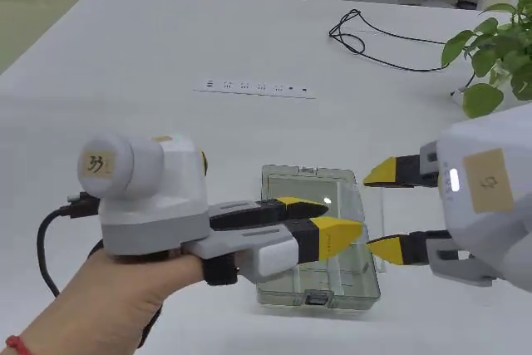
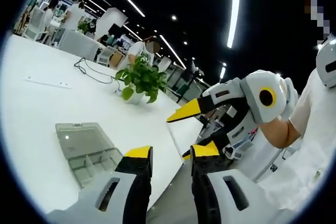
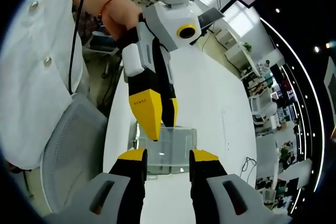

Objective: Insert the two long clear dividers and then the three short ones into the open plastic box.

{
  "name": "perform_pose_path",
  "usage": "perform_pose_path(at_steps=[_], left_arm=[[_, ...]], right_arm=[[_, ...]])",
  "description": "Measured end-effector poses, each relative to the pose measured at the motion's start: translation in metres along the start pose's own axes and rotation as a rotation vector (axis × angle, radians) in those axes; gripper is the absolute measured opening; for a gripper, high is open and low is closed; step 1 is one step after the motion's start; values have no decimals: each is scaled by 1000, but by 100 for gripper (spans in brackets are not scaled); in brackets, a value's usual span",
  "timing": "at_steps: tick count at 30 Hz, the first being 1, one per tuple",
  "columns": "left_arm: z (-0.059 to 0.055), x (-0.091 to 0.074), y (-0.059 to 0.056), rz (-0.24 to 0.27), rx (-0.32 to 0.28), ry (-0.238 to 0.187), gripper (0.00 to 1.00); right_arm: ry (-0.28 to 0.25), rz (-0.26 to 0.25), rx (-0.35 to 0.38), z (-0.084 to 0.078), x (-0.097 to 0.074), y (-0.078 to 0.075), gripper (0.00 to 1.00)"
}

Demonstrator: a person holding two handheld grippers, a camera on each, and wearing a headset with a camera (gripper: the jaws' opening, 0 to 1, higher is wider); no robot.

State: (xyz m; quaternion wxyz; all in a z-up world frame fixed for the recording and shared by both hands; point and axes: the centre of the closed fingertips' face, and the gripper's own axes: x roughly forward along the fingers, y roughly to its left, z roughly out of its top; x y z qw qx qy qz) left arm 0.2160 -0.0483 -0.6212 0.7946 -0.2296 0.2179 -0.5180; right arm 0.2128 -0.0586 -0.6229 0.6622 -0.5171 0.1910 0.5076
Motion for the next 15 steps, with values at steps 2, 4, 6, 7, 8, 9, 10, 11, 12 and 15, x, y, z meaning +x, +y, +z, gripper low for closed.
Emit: perform_pose_path(at_steps=[2,4,6,7,8,9,10,11,12,15], left_arm=[[0,0,-3,-15,-26,-4,18],[0,0,-3,-16,-40,-10,13],[0,0,-3,-19,-58,-12,11],[0,0,-4,-22,-64,-12,11],[-1,0,-5,-23,-68,-11,11],[-1,0,-5,-24,-68,-9,10],[-1,0,-6,-26,-70,-9,10],[-1,0,-7,-28,-71,-10,10],[-1,1,-7,-30,-76,-10,9],[-1,2,-11,-41,-93,-14,7]], right_arm=[[6,-5,-11,0,-1,-1,32],[7,-6,-17,1,-1,-1,32],[3,-6,-16,3,-2,-1,32],[4,-7,-18,3,-2,-1,32],[4,-8,-20,4,-2,0,32],[4,-8,-20,4,-2,0,32],[4,-7,-21,4,-2,0,32],[3,-5,-22,5,-2,1,32],[2,-4,-23,5,-2,2,32],[0,-2,-26,7,-2,3,32]])
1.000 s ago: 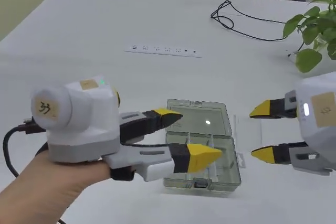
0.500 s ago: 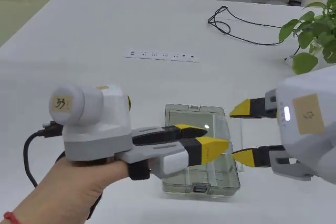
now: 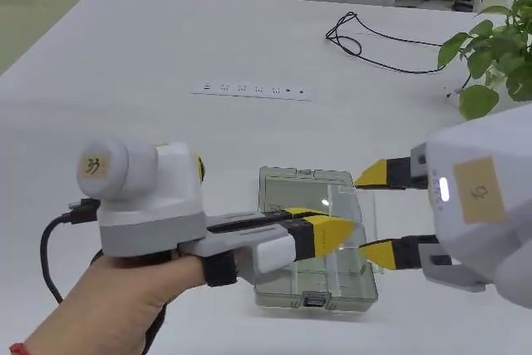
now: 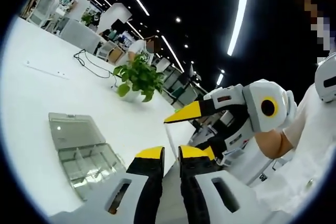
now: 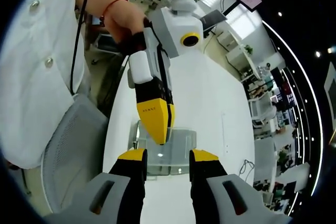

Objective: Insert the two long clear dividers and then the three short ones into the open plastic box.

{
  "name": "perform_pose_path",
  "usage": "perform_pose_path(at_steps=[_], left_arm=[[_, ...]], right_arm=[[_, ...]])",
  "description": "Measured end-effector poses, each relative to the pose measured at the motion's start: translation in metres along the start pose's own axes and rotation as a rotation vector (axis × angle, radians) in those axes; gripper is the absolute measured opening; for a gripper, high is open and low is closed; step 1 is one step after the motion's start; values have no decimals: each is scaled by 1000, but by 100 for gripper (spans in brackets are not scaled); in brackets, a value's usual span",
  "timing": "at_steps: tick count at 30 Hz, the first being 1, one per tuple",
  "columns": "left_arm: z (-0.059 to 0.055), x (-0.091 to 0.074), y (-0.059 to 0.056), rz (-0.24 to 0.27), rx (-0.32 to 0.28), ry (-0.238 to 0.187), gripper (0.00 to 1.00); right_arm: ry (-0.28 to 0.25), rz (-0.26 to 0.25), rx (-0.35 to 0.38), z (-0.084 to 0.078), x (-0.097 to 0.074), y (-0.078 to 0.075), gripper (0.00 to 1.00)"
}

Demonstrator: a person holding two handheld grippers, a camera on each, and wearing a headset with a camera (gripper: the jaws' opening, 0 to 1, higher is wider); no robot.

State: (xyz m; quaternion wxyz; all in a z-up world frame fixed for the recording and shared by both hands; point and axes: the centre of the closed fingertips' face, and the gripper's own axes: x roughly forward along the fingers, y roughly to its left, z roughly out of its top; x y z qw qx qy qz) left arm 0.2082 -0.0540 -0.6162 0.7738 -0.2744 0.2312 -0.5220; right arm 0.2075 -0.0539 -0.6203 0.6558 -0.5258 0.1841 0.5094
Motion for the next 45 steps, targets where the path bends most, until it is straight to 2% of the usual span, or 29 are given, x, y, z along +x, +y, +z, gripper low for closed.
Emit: perform_pose_path(at_steps=[5,11,29,31,35,38,40,42,45], left_arm=[[-1,3,-2,-10,-21,-3,6],[-4,3,-3,-14,-20,6,0],[-7,1,-2,-1,-51,0,0],[-9,1,-4,1,-47,10,0],[-10,2,-5,4,6,23,0],[-11,0,-3,4,55,35,0],[-12,-1,-3,-10,116,48,0],[-13,-2,-5,-24,197,59,0],[-15,-2,-13,-72,290,70,0]], right_arm=[[-3,-1,-1,3,0,1,32],[0,0,-5,3,0,2,32],[-2,-6,-8,4,1,5,35],[-1,-1,1,3,0,5,34],[-37,18,37,7,-5,4,34],[-101,51,111,12,-11,2,34],[-114,71,132,10,-15,-1,33],[-151,99,163,12,-19,-2,31],[-200,166,219,15,-23,0,27]])
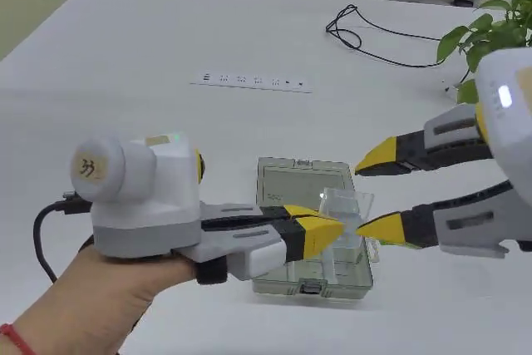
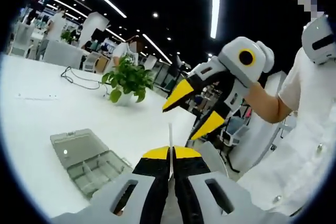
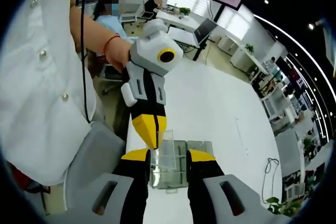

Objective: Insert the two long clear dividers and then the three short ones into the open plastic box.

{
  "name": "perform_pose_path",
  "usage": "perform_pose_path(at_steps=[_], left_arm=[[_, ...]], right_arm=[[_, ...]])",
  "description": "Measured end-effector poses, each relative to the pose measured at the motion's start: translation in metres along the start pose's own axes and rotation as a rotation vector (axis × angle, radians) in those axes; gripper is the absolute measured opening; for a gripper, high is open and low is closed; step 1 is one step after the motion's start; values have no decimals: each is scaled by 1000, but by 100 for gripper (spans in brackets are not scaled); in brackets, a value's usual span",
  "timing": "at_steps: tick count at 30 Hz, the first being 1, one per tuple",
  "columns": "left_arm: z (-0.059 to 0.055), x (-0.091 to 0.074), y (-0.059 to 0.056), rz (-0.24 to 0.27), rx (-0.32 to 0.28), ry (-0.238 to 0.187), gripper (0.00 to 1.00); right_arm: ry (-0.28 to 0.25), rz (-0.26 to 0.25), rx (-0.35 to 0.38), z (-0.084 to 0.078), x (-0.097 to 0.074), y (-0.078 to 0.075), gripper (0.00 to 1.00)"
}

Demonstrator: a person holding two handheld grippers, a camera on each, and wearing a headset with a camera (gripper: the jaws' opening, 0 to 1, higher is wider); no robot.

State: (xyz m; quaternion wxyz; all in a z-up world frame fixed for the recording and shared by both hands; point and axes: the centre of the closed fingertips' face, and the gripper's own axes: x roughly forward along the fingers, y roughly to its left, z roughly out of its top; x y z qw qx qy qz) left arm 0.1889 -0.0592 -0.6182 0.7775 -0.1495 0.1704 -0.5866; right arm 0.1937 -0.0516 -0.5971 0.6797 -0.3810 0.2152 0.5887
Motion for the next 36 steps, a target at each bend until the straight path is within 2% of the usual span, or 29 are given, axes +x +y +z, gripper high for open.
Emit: perform_pose_path(at_steps=[3,6,11,13,16,20,27,36], left_arm=[[-2,-1,-5,-32,117,17,0],[-4,-1,-9,-58,158,33,0],[-2,-3,-14,-71,194,19,0],[-2,-4,-17,-82,207,15,0],[-4,-5,-20,-92,219,17,0],[-5,-8,-23,-96,221,19,0],[-7,-11,-31,-121,229,19,0],[-9,-12,-34,-122,223,15,0]], right_arm=[[-39,87,54,3,-3,5,23],[-49,137,65,2,-4,6,19],[-47,240,75,3,-1,19,14],[-43,264,75,3,1,22,14],[-37,291,57,3,2,27,11],[-59,340,65,7,2,34,8],[-63,374,63,7,1,40,4],[-85,397,88,8,-2,46,3]])
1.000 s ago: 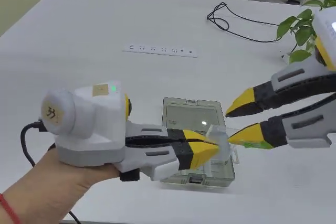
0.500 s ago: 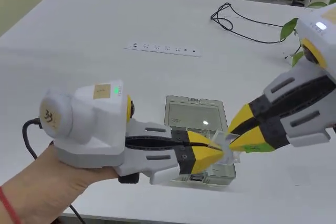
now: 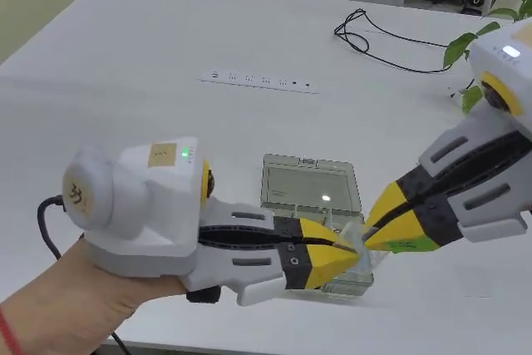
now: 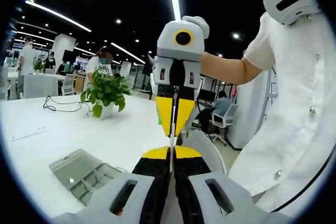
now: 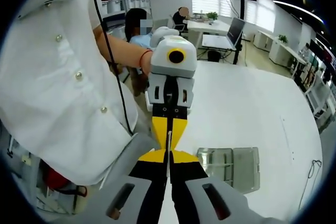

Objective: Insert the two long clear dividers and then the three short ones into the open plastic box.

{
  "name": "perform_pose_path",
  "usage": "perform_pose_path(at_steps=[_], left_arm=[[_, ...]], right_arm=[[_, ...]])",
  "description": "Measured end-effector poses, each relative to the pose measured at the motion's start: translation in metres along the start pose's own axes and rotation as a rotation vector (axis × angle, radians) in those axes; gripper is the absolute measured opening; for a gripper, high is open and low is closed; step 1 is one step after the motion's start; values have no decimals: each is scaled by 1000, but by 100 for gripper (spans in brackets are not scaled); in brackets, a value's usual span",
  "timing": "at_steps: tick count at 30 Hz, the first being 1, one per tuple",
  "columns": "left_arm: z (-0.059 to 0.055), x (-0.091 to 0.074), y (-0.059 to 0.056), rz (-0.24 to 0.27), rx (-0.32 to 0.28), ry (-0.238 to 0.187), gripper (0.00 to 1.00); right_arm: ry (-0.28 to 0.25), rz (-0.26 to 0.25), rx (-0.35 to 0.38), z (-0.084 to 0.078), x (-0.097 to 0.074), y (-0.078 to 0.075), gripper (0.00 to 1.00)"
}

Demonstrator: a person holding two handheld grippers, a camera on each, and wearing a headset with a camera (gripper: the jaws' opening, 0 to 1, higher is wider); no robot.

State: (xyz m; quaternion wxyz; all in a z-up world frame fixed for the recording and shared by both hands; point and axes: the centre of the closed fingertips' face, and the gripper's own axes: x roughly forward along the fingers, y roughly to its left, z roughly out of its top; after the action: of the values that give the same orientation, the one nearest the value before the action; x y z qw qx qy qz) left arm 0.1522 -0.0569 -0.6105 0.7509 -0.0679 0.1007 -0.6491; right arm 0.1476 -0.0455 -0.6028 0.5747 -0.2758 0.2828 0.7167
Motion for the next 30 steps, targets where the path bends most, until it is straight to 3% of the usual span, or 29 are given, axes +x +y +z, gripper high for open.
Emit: perform_pose_path(at_steps=[16,30], left_arm=[[-3,-1,-3,6,-14,0,0],[-8,-6,3,43,-27,5,5]], right_arm=[[-9,3,16,-1,1,4,2],[-15,-20,20,-3,0,-1,2]])
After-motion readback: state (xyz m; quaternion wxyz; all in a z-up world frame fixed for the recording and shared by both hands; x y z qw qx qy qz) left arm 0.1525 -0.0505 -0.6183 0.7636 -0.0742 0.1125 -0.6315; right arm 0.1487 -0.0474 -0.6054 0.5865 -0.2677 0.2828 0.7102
